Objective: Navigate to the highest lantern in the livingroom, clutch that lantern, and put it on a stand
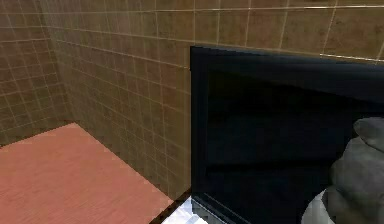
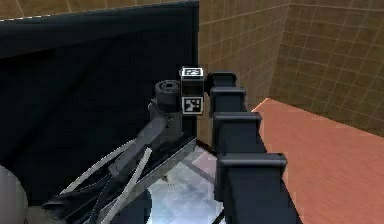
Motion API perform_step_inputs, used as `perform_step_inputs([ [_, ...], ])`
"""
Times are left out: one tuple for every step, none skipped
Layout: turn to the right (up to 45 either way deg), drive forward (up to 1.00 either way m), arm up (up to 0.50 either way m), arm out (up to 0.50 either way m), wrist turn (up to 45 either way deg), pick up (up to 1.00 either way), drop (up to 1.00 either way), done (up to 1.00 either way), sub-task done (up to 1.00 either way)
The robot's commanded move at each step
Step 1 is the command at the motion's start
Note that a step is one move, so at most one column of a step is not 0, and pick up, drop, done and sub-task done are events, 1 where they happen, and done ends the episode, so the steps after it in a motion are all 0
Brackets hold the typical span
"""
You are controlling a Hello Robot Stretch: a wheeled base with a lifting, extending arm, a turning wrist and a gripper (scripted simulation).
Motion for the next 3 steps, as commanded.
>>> perform_step_inputs([
  [0.0, 0.0, 0.0, 0.0, 0.0, 0.0, 1.0, 0.0, 0.0],
  [0.0, 0.0, 0.0, -0.1, 0.0, 0.0, 0.0, 0.0, 0.0],
  [0.0, 0.0, 0.0, 0.0, 0.0, 0.0, 0.0, 1.0, 0.0],
])
